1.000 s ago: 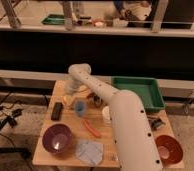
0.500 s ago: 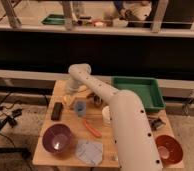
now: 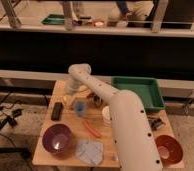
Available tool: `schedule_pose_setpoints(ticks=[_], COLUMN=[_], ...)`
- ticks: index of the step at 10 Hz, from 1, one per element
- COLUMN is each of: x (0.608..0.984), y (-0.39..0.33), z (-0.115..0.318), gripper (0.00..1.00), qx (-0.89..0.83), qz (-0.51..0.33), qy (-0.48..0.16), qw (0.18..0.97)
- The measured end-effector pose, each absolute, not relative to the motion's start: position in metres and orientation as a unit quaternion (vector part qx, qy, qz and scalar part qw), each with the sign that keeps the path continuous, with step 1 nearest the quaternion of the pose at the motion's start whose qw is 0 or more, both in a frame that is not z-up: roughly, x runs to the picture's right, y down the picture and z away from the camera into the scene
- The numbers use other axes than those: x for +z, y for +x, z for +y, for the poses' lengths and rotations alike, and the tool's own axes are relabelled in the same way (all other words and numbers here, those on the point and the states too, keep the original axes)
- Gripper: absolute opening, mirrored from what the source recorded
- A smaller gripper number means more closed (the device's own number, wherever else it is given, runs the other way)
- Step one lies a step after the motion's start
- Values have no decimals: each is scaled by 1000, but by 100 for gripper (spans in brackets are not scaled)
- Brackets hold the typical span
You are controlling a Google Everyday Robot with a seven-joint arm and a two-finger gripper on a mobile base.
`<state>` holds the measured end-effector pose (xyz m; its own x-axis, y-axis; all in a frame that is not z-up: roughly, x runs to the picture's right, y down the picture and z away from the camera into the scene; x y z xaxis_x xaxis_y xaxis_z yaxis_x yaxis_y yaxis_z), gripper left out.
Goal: Place apple in table surface
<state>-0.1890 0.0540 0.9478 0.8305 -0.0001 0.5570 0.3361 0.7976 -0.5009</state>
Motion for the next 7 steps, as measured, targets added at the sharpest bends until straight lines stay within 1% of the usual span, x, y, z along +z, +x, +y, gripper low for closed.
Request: schedule_pose_setpoints(ticks=[1,3,4,5,6,7], x=[948,948,948,948,948,947], y=[-189,-189,-189,-189,-189,-188], z=[54,54,54,54,54,56], gripper=[36,52,62,74,78,80], qx=[-93,-93,-93,-93,-93,-94], qz=[-276,-276,-276,-276,-276,-275], qy=[-304,-304,-304,-304,-305,-307], qw=[907,907,907,907,907,906])
